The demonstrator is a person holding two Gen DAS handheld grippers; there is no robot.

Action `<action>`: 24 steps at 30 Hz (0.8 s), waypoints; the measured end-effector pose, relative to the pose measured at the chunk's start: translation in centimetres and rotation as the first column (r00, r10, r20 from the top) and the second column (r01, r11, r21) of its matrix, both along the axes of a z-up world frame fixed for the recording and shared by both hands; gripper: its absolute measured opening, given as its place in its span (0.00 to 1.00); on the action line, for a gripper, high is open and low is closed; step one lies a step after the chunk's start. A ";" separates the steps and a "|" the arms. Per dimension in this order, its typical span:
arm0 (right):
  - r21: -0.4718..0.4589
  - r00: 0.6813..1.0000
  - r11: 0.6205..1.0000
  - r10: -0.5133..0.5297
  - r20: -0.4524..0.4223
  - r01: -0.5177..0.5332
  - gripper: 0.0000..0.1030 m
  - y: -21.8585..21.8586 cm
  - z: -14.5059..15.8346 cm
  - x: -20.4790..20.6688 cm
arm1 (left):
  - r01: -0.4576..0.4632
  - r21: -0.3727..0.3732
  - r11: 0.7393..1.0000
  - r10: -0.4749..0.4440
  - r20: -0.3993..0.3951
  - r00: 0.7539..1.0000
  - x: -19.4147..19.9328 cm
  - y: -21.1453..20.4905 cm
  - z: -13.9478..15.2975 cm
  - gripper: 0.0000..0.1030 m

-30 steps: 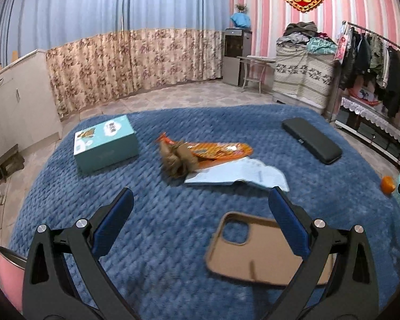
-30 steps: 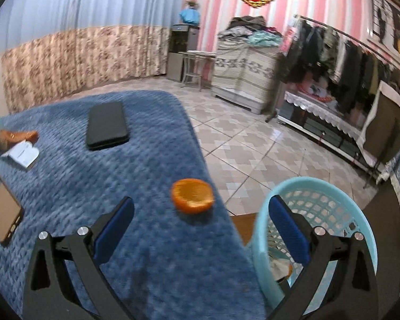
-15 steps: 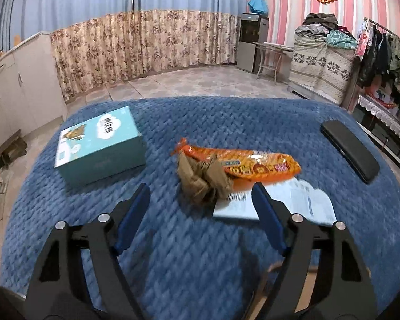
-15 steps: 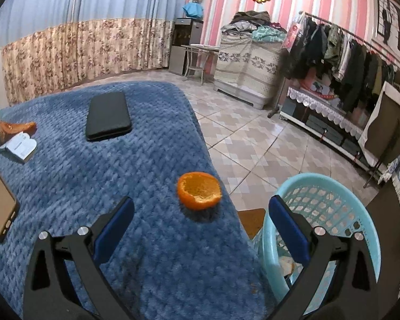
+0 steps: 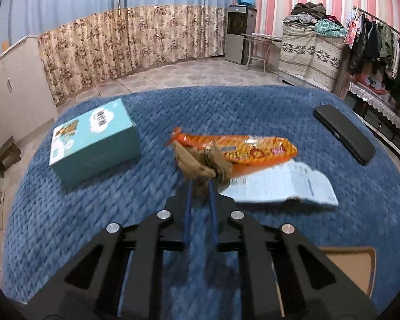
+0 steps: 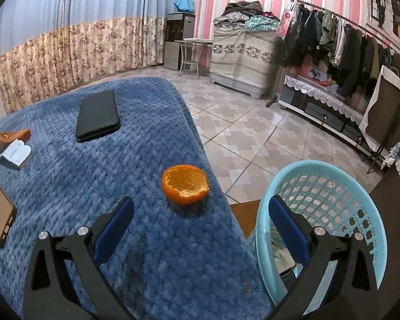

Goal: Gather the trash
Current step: 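Grasp the brown cloth with the left tool while the right tool grasps the orange peel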

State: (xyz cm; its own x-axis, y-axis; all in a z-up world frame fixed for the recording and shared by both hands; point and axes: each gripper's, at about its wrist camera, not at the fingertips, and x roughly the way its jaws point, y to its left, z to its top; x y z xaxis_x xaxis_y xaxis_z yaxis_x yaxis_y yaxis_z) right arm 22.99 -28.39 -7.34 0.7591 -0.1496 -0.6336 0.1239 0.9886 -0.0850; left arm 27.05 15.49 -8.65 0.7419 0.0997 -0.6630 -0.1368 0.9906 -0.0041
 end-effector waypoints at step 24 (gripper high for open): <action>0.039 1.000 0.999 -0.010 -0.004 0.010 0.96 -0.5 -0.4 0.3 | -0.059 -0.052 0.997 0.060 0.009 0.998 -2.0 1.3 0.7 0.41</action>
